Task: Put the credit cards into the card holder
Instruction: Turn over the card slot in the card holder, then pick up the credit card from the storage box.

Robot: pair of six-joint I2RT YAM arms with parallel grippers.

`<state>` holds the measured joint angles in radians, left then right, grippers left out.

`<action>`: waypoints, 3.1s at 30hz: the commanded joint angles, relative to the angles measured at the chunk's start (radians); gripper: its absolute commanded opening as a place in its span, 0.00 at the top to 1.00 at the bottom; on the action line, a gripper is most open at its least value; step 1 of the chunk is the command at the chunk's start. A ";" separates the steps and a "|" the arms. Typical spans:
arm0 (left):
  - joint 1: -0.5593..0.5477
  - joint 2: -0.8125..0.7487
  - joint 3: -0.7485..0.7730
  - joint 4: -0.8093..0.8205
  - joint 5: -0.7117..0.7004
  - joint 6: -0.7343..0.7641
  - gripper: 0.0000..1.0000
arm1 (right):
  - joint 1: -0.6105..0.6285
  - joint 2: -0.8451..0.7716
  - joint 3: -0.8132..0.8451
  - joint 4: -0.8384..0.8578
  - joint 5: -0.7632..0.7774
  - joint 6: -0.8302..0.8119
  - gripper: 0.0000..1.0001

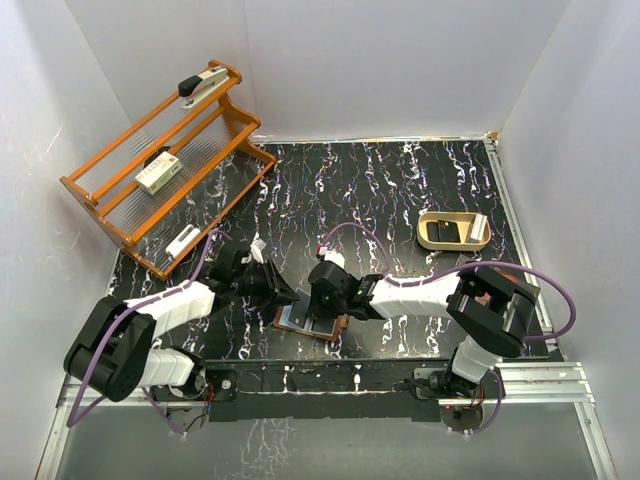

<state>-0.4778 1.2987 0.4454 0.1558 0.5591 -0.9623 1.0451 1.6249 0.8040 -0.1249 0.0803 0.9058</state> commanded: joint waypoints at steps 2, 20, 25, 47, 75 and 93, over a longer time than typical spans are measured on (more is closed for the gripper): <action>-0.017 -0.020 -0.016 -0.012 -0.018 0.003 0.75 | 0.004 0.002 -0.020 0.001 0.015 -0.029 0.92; -0.039 -0.100 0.164 -0.387 -0.288 0.194 1.00 | 0.000 -0.231 0.069 -0.135 0.032 -0.046 0.60; -0.040 -0.088 0.238 -0.491 -0.361 0.254 1.00 | -0.014 -0.326 0.093 -0.239 0.120 -0.078 0.51; -0.087 0.051 0.336 -0.483 -0.326 0.228 0.72 | -0.135 -0.455 0.047 -0.269 0.102 -0.128 0.46; -0.150 -0.123 0.497 -0.692 -0.385 0.291 0.01 | -0.534 -0.249 0.418 -0.536 0.268 -0.445 0.40; -0.150 -0.256 0.467 -0.815 -0.438 0.524 0.01 | -1.005 0.075 0.630 -0.640 0.334 -0.572 0.37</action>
<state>-0.6277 1.1034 0.9436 -0.6289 0.1616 -0.5026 0.0536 1.6444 1.3277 -0.7578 0.3717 0.3756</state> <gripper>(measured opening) 0.984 0.632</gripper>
